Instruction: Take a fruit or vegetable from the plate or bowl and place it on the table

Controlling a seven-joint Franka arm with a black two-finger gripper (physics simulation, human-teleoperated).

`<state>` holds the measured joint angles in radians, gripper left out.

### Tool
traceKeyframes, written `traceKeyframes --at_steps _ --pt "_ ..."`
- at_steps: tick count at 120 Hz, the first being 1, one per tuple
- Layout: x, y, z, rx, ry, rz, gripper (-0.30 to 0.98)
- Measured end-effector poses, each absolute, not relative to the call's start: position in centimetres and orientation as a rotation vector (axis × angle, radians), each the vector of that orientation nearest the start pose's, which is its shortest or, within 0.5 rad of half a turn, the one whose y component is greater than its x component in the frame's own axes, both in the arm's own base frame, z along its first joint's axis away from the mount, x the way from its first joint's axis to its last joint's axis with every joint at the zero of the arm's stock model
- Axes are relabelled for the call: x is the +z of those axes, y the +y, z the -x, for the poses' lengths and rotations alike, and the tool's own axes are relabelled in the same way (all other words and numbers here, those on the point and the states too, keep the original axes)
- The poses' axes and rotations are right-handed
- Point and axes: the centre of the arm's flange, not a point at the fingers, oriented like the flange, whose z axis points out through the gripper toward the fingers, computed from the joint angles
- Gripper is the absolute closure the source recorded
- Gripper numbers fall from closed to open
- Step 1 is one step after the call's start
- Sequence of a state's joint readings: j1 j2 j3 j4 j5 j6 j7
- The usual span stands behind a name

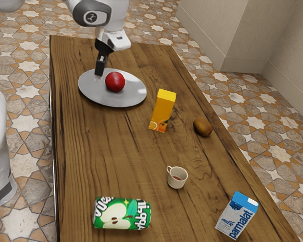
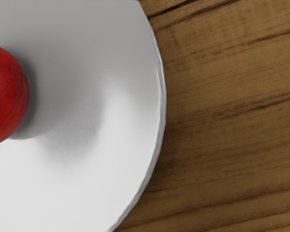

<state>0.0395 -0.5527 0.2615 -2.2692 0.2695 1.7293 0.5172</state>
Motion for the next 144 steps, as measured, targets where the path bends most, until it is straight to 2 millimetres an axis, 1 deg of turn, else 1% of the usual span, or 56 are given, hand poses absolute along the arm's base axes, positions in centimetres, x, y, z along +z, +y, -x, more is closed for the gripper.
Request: traceKeyframes --at_steps 5,13,22,32,36,42,57,67,93,103,116,133,144 --pt "55.7 15.9 -36.3 0.061 0.446 2.976 0.00" --pt "55.4 17.6 -36.8 0.046 0.412 2.968 0.00" --pt "55.2 19.7 -39.4 0.055 0.374 2.949 0.00" --pt "54.8 21.1 -42.9 0.077 0.356 2.923 0.00" --pt "54.6 21.7 -43.6 0.080 0.344 2.921 0.00" --pt "54.2 22.5 -44.2 0.085 0.325 2.924 0.00" --pt "52.7 24.7 -44.9 0.115 0.269 2.942 0.00" --pt "52.1 25.5 -44.8 0.126 0.250 2.951 0.00" --pt "51.5 25.6 -44.6 0.151 0.268 2.965 0.00" --pt "50.9 25.6 -44.5 0.162 0.280 2.984 0.00" --pt "50.5 25.6 -44.4 0.165 0.293 2.999 0.00" --pt "50.4 26.5 -44.0 0.162 0.282 3.007 0.00" --pt "50.0 26.6 -44.4 0.166 0.292 3.006 0.00"
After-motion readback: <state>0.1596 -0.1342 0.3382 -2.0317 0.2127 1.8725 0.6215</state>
